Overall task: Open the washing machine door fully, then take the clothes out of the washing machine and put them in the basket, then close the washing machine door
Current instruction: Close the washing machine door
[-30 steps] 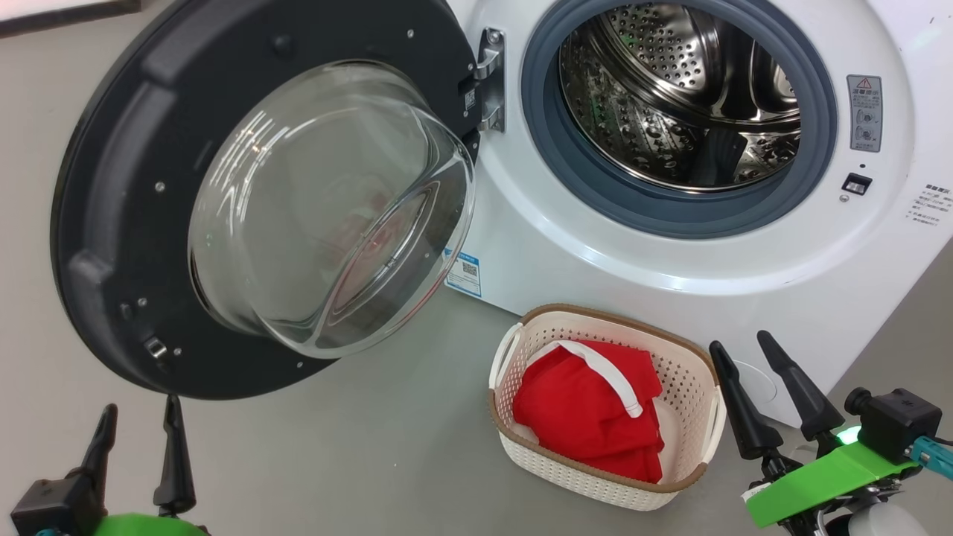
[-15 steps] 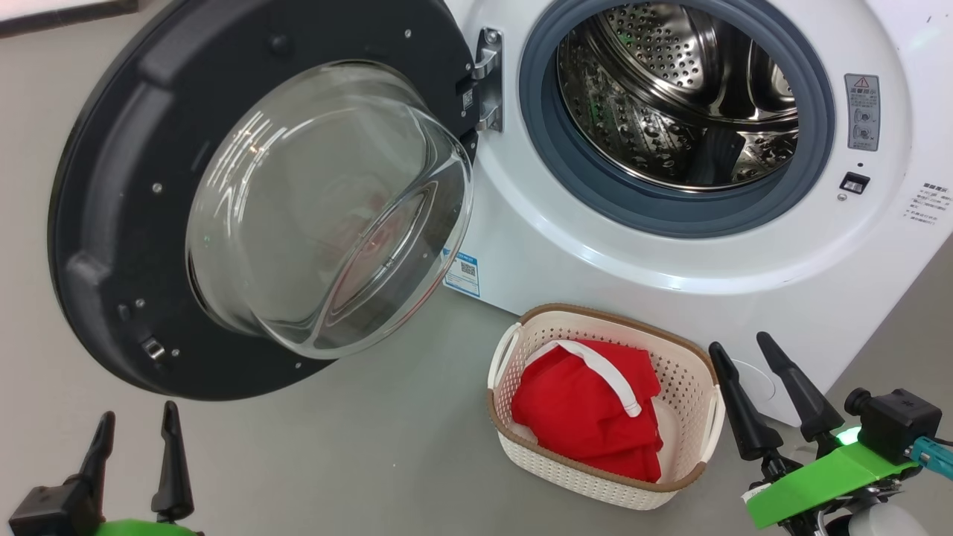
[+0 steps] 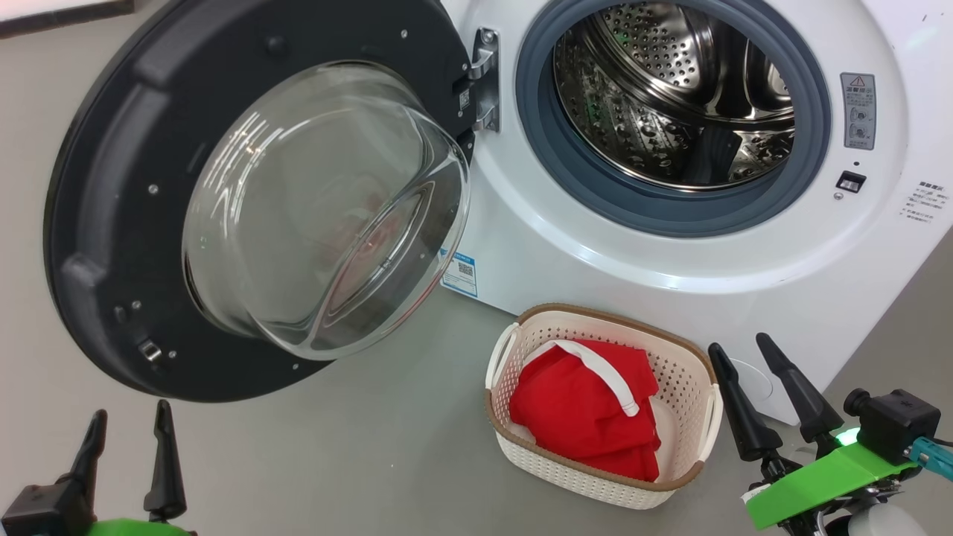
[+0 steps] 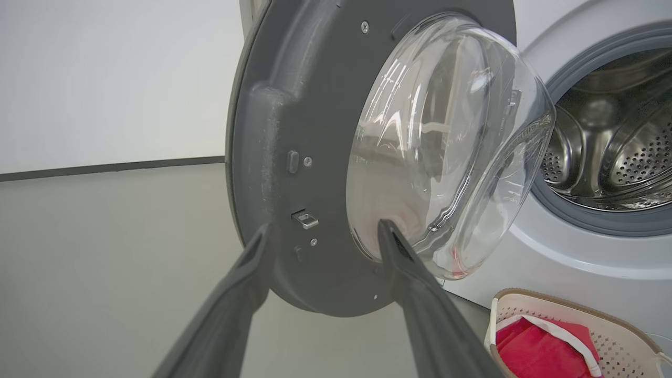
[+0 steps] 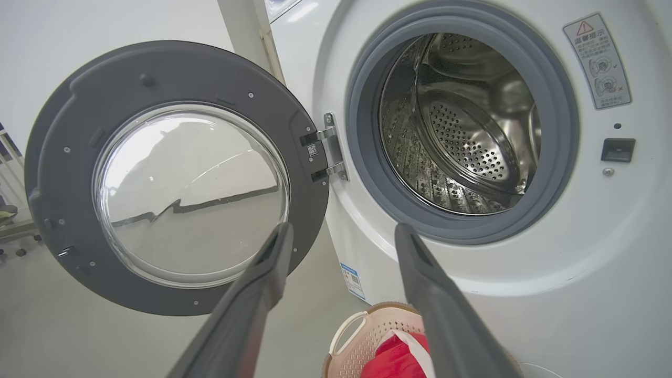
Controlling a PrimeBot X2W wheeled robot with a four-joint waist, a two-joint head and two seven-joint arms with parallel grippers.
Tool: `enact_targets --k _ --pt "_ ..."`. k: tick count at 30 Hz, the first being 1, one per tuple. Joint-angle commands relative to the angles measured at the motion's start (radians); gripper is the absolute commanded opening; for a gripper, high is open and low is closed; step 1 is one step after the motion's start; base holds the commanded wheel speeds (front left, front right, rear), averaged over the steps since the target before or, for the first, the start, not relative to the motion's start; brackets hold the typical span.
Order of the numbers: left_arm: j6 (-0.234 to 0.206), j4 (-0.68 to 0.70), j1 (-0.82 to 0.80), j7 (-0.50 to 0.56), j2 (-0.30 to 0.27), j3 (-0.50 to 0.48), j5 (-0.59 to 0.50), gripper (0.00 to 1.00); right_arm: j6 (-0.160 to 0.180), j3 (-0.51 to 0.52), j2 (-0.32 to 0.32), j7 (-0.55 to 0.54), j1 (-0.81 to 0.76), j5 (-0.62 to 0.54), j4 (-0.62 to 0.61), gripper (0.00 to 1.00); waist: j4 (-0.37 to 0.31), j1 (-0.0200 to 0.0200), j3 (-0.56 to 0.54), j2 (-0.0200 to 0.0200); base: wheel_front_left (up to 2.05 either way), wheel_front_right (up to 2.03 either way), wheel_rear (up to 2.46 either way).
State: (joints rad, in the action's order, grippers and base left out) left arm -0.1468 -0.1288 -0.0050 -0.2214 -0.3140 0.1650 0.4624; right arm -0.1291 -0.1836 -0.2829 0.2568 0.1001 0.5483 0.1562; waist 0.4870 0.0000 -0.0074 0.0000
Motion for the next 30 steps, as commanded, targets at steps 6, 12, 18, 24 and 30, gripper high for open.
enact_targets --k 6,12,18,24,30 --pt "-0.011 0.036 -0.035 -0.003 -0.040 -0.041 0.008 1.00 -0.002 -0.020 -0.015 0.005 0.010 -0.013 -0.019 1.00 -0.002 0.0000 0.002 0.0000 0.00 0.00 0.00" --pt "-0.016 0.056 -0.037 0.008 -0.053 -0.042 0.008 0.21 -0.002 -0.017 -0.018 0.005 0.011 -0.021 -0.018 1.00 -0.004 0.0000 0.008 0.0000 0.00 0.00 0.00" --pt "-0.008 0.084 -0.054 0.017 -0.077 -0.051 0.014 0.00 -0.002 -0.017 -0.021 0.005 0.018 -0.030 -0.016 1.00 -0.006 0.0000 0.019 0.0000 0.00 0.00 0.00" --pt "0.014 0.168 -0.094 0.056 -0.132 -0.088 0.045 0.00 -0.002 -0.017 -0.018 0.005 0.019 -0.032 -0.017 1.00 -0.010 0.0000 0.026 0.0000 0.00 0.00 0.00" --pt "0.037 0.273 -0.137 0.133 -0.207 -0.167 0.119 0.00 -0.002 -0.020 -0.017 0.005 0.023 -0.032 -0.020 1.00 -0.021 0.0000 0.038 0.0000 0.00 0.00 0.00"
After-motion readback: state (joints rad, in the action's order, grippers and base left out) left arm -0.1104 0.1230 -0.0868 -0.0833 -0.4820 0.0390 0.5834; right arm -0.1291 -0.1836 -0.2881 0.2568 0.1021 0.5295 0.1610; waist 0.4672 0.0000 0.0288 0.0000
